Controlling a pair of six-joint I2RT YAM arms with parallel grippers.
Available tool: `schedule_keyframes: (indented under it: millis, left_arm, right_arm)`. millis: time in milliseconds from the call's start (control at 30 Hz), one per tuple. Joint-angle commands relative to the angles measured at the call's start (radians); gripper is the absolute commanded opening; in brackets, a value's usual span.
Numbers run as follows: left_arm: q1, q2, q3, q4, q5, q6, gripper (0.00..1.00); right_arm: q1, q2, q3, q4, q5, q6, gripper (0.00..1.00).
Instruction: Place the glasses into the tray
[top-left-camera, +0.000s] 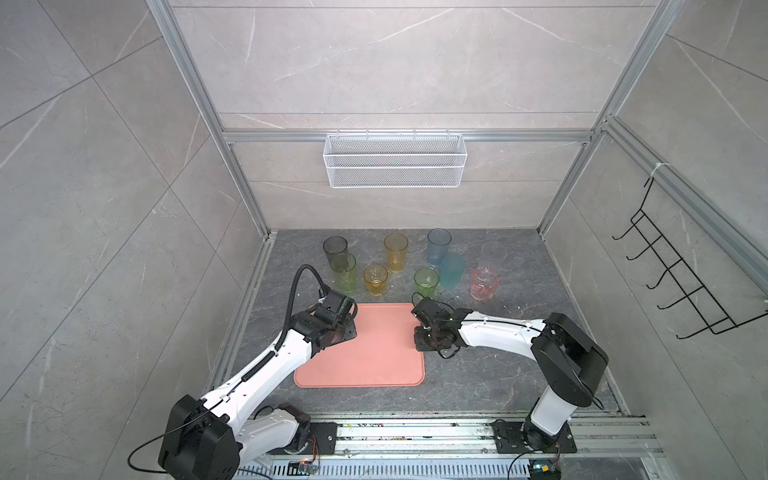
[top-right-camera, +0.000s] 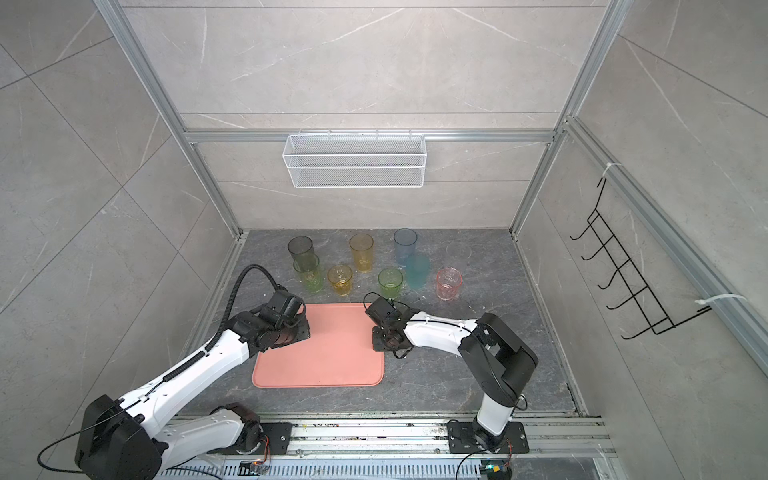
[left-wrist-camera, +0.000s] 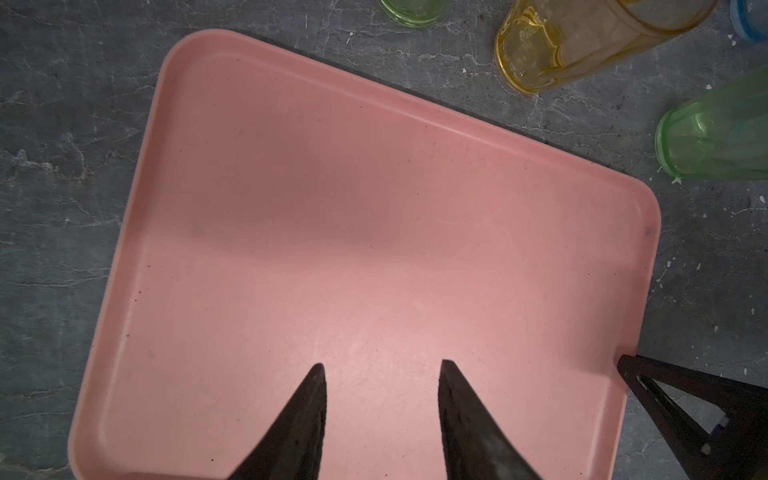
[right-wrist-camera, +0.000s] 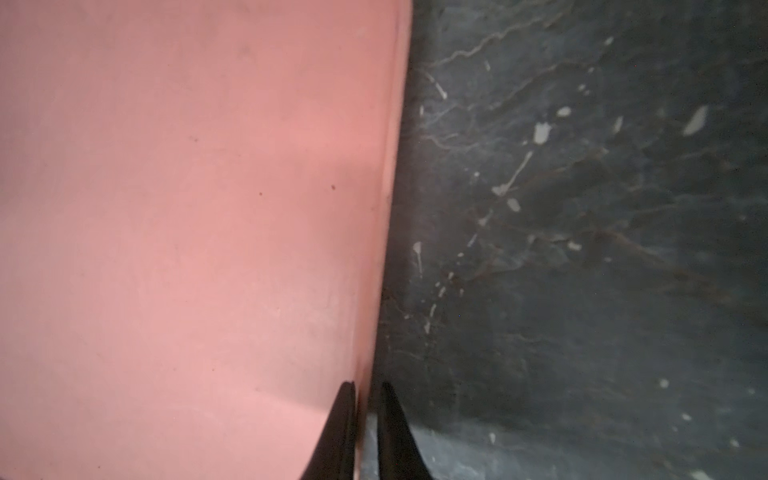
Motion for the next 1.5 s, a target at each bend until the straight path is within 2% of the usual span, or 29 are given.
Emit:
schedule_keyframes:
  millis: [0,233,367,833,1167,1267,1467]
  left_arm:
    - [0.005,-0.019,0.022,-0.004,-0.014,0.005,0.46]
    - [0.005,-0.012,0.029,-0.005,-0.010,0.008,0.46]
    - [0.005,-0.014,0.026,-0.019,-0.019,0.010,0.46]
    - [0.005,-0.023,0.039,-0.036,-0.036,0.013,0.46]
    - [0.005,0.003,0.073,-0.042,-0.049,0.035,0.46]
    - [0.010,0.009,0.089,-0.039,-0.056,0.049,0.46]
    - [0.058,0.031,0.170,-0.057,-0.063,0.094,0.47]
  right_arm:
    - [0.002,-0.009,-0.024,-0.031,0.044,-0.002,0.12]
    - [-0.036,-0.078,-0.101,-0.057,0.059,-0.006,0.08]
    - [-0.073,-0.136,-0.141,-0.084,0.062,-0.053,0.08]
    - [-0.310,-0.292,-0.251,-0.157,0.056,-0.218,0.09]
    - [-0.313,-0.254,-0.226,-0.150,0.034,-0.237,0.11]
    - [-0.312,-0.252,-0.222,-0.152,0.029,-0.237,0.13]
    - [-0.311,-0.324,-0.201,-0.160,0.029,-0.263,0.28]
